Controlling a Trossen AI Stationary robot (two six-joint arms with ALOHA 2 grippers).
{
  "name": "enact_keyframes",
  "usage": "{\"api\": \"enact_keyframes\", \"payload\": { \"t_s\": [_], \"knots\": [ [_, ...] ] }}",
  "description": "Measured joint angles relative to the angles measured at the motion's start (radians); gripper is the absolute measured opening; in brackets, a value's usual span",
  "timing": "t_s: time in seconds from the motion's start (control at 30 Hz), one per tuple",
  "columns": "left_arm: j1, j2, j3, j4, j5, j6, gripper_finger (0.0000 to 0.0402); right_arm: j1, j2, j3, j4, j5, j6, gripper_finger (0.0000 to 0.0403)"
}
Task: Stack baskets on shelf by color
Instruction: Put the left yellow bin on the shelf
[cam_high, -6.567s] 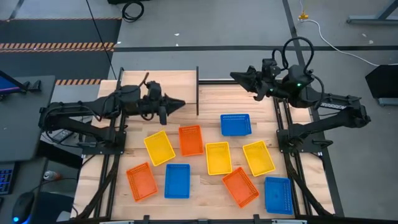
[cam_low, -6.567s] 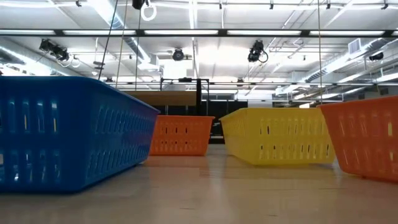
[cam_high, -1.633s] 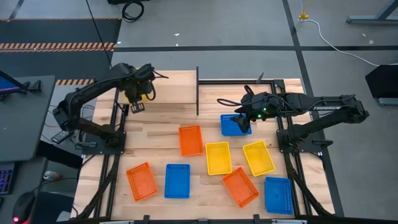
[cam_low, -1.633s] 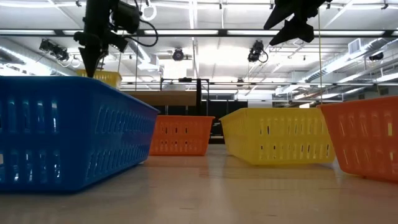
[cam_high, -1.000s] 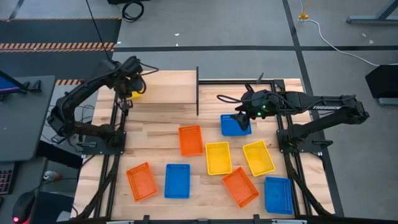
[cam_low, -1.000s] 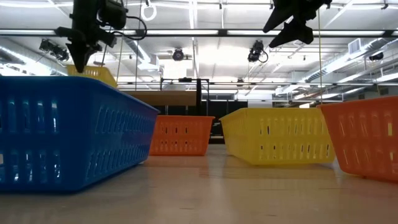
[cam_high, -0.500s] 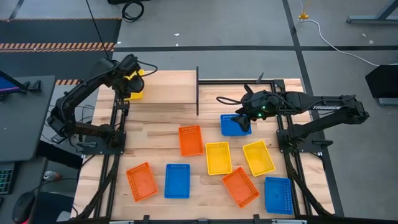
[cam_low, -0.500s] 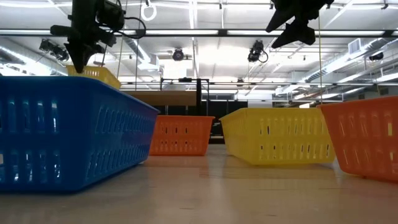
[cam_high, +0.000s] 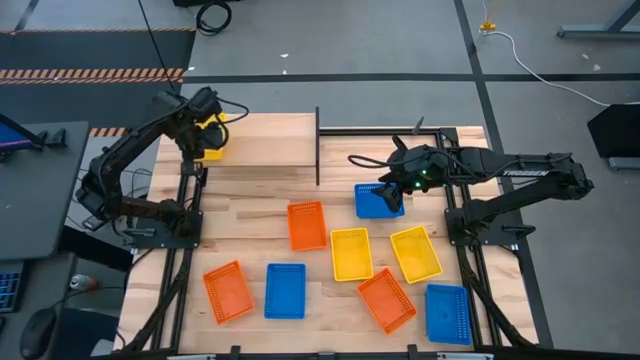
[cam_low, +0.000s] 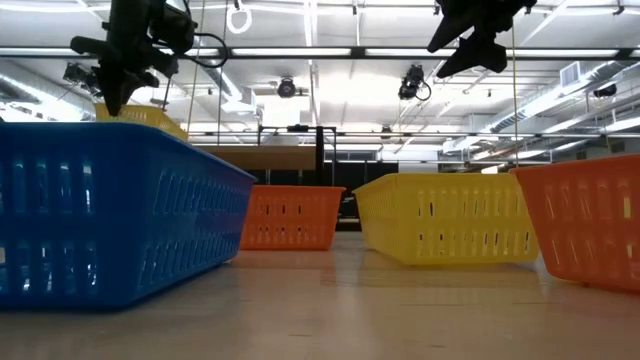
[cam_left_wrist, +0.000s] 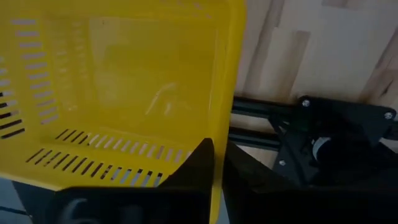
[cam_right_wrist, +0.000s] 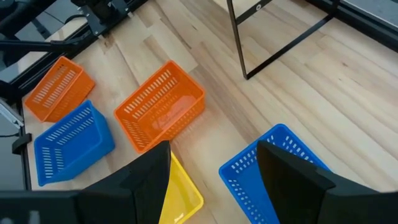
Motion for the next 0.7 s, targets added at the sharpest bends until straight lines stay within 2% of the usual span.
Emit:
{"api": "enact_keyframes", "payload": {
  "t_s": [0.13, 0.5, 0.7],
  "knots": [
    [0.0, 0.0, 0.0, 0.0, 0.003, -0.043, 0.0027, 0.0, 0.0, 0.0, 0.0, -0.016, 0.0, 0.0244],
    [0.0, 0.0, 0.0, -0.015, 0.004, -0.085, 0.0086, 0.0, 0.0, 0.0, 0.004, -0.078, -0.021, 0.0244],
    [0.0, -0.004, 0.004, -0.017, -0.052, -0.191, 0.0104, 0.0, 0.0, 0.0, 0.006, -0.081, -0.027, 0.0244]
  ]
}}
